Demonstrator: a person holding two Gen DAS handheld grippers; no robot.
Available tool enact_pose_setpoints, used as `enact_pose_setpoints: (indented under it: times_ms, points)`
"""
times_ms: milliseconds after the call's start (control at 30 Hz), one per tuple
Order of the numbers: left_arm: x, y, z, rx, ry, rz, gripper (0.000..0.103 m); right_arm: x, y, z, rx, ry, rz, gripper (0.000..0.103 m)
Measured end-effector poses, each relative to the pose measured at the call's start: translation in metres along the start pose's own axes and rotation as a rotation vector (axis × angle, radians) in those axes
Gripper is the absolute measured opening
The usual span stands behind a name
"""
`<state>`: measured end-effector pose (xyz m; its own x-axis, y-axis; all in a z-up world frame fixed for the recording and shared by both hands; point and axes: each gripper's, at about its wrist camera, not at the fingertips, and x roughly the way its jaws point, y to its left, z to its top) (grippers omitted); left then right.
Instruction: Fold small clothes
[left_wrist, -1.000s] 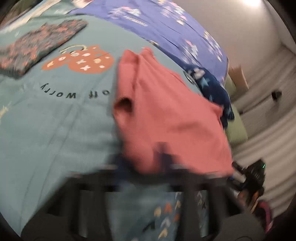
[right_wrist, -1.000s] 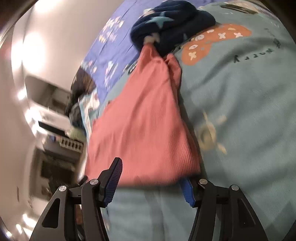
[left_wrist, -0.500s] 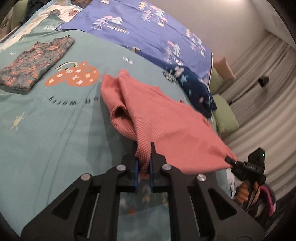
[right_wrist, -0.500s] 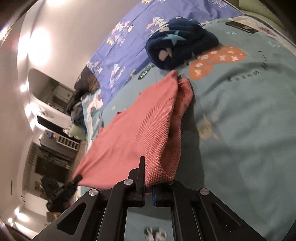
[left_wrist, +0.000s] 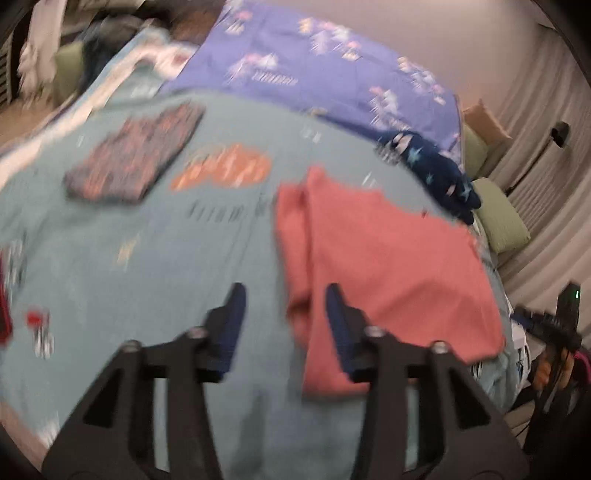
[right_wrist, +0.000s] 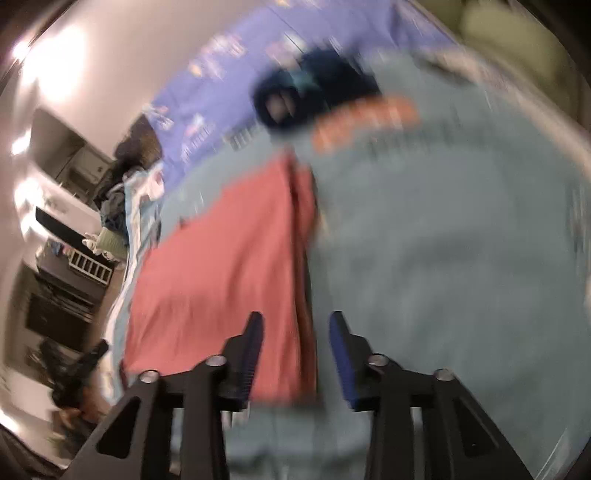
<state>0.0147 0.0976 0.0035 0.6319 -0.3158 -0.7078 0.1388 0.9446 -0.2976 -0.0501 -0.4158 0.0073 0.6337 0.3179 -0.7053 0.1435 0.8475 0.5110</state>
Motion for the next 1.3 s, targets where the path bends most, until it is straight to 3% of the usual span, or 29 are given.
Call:
enact_pose_setpoints:
  times_ms: [67,200,433,567,600,667,700,767,933,1033,1100,1167,1200,1267,1300]
  points:
    - [0.019,-0.014,0.021,0.056,-0.003,-0.008,0.05,0.013,0.008,0.026,-0.055,-0.021,-0.014,0.046]
    - [0.077,-0.037,0.057,0.148,0.039,0.008,0.053,0.066,0.018,0.079,-0.105,0.028,0.024,0.047]
    - [0.143,-0.028,0.09,0.1,0.095,0.025,0.053,0.122,-0.004,0.103,-0.064,0.104,0.075,0.048]
    - [0.164,-0.023,0.095,0.076,0.118,-0.016,0.053,0.135,-0.007,0.11,-0.056,0.125,0.139,0.048]
    - [0.167,-0.022,0.096,0.068,0.121,-0.036,0.05,0.138,-0.007,0.112,-0.058,0.128,0.153,0.048]
    - [0.172,-0.023,0.095,0.056,0.13,-0.084,0.011,0.142,-0.005,0.114,-0.064,0.129,0.175,0.041]
    - [0.173,-0.023,0.095,0.054,0.13,-0.095,0.009,0.144,-0.003,0.114,-0.073,0.129,0.184,0.008]
    - [0.161,-0.027,0.094,0.046,0.06,-0.083,0.006,0.139,0.001,0.113,-0.105,0.116,0.179,0.004]
    - [0.118,-0.047,0.102,0.105,-0.127,-0.101,0.006,0.096,0.014,0.118,-0.178,-0.054,0.231,0.003]
    - [0.136,-0.046,0.105,0.136,-0.113,-0.03,0.007,0.105,0.009,0.125,-0.181,-0.057,0.124,0.005]
    - [0.162,-0.038,0.102,0.125,-0.028,0.008,0.008,0.131,-0.001,0.125,-0.161,0.008,-0.01,0.006]
    - [0.174,-0.026,0.097,0.077,0.033,0.029,0.008,0.144,-0.009,0.12,-0.137,0.057,-0.081,0.005]
    - [0.171,-0.02,0.095,0.047,0.04,0.018,0.012,0.14,-0.013,0.116,-0.115,0.05,-0.069,0.005]
    - [0.152,-0.014,0.094,0.02,0.003,0.012,0.03,0.126,-0.013,0.112,-0.101,0.034,-0.068,0.007]
    - [0.141,-0.014,0.093,0.02,-0.018,0.014,0.033,0.121,-0.009,0.111,-0.105,0.027,-0.076,0.008]
